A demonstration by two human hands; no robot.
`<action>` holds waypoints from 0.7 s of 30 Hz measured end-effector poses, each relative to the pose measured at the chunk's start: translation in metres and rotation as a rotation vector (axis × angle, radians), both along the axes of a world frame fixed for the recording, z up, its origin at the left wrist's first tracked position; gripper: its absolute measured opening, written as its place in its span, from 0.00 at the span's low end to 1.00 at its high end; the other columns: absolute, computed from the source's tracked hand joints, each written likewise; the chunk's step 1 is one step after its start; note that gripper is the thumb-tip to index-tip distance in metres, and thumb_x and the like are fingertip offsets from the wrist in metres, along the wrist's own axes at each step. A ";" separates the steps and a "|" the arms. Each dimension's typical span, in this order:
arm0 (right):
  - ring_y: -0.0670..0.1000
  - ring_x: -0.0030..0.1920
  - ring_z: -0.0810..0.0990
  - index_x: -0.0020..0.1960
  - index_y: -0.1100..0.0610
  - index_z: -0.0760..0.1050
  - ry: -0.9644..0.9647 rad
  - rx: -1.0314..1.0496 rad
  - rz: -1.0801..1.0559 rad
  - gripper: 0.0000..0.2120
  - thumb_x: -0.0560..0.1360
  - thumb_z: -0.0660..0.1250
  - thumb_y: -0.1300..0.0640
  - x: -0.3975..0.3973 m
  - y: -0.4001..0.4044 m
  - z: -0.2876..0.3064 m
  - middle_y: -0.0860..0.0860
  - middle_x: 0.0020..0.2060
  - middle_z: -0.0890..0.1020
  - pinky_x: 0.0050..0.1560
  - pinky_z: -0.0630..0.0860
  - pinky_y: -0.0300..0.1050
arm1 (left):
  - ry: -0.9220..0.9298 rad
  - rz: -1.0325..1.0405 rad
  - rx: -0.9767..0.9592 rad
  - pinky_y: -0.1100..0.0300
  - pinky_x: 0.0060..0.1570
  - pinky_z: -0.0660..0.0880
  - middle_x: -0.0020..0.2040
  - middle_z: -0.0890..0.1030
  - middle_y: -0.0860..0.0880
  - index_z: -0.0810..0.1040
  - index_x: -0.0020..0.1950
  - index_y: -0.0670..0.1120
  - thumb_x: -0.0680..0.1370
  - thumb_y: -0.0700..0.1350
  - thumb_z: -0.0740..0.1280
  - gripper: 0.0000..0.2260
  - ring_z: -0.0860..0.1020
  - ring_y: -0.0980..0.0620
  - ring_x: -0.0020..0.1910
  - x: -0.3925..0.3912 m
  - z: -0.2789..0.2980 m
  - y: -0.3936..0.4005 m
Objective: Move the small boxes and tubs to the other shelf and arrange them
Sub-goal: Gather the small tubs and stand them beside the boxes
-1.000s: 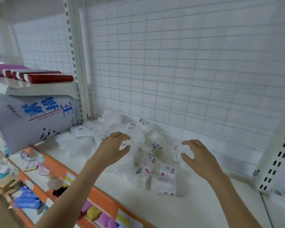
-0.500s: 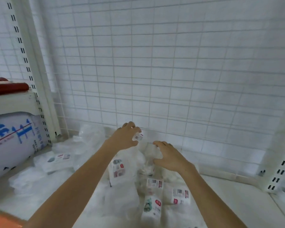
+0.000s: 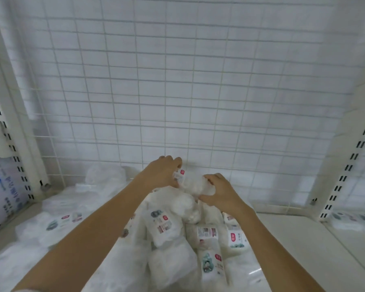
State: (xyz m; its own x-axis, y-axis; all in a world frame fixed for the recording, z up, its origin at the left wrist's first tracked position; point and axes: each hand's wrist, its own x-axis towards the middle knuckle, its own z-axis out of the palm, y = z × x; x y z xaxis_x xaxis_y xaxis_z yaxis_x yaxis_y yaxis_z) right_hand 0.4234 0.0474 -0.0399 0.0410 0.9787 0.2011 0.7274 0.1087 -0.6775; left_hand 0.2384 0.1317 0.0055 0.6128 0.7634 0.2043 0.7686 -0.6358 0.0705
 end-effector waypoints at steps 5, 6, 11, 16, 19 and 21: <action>0.47 0.52 0.77 0.56 0.49 0.69 0.310 0.094 -0.110 0.23 0.66 0.76 0.55 0.006 -0.013 0.010 0.45 0.51 0.76 0.49 0.72 0.37 | -0.275 -0.144 -0.151 0.59 0.43 0.74 0.54 0.65 0.50 0.65 0.61 0.48 0.69 0.49 0.74 0.26 0.74 0.48 0.48 -0.015 -0.002 -0.005; 0.48 0.52 0.78 0.55 0.49 0.67 0.357 0.091 -0.116 0.23 0.66 0.76 0.55 0.006 -0.016 0.012 0.46 0.51 0.76 0.49 0.75 0.41 | -0.302 -0.153 -0.177 0.61 0.45 0.73 0.54 0.63 0.50 0.65 0.63 0.47 0.69 0.49 0.74 0.27 0.73 0.49 0.49 -0.015 -0.003 -0.006; 0.48 0.53 0.76 0.62 0.50 0.64 0.467 0.097 -0.176 0.27 0.69 0.73 0.54 0.006 -0.027 0.015 0.49 0.55 0.74 0.49 0.74 0.40 | -0.360 -0.230 -0.240 0.69 0.44 0.69 0.54 0.68 0.50 0.66 0.62 0.50 0.70 0.48 0.74 0.25 0.72 0.52 0.50 -0.008 -0.002 -0.011; 0.50 0.55 0.76 0.60 0.47 0.67 0.559 0.077 -0.190 0.23 0.69 0.72 0.49 0.015 -0.041 0.013 0.50 0.56 0.76 0.59 0.74 0.49 | -0.465 -0.241 -0.391 0.71 0.43 0.69 0.57 0.69 0.47 0.66 0.65 0.49 0.72 0.45 0.70 0.24 0.71 0.53 0.53 0.006 0.002 -0.030; 0.48 0.54 0.76 0.60 0.49 0.66 0.596 0.085 -0.194 0.23 0.70 0.71 0.48 0.020 -0.056 0.017 0.50 0.55 0.76 0.59 0.73 0.49 | -0.442 -0.231 -0.393 0.70 0.47 0.68 0.57 0.67 0.48 0.64 0.70 0.47 0.74 0.50 0.69 0.27 0.70 0.53 0.54 0.014 0.003 -0.042; 0.48 0.55 0.76 0.60 0.49 0.66 0.621 0.076 -0.194 0.22 0.71 0.69 0.47 0.027 -0.063 0.020 0.49 0.55 0.75 0.59 0.72 0.47 | -0.429 -0.201 -0.362 0.70 0.45 0.68 0.56 0.66 0.49 0.65 0.68 0.46 0.73 0.51 0.70 0.27 0.70 0.55 0.51 0.019 0.004 -0.051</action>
State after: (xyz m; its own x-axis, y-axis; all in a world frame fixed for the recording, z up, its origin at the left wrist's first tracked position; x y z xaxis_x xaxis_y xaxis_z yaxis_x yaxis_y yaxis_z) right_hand 0.4500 -0.0152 -0.0202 0.3458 0.9259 0.1518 0.2148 0.0793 -0.9734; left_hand 0.2570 0.0811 0.0094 0.6727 0.7084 0.2137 0.4907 -0.6432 0.5878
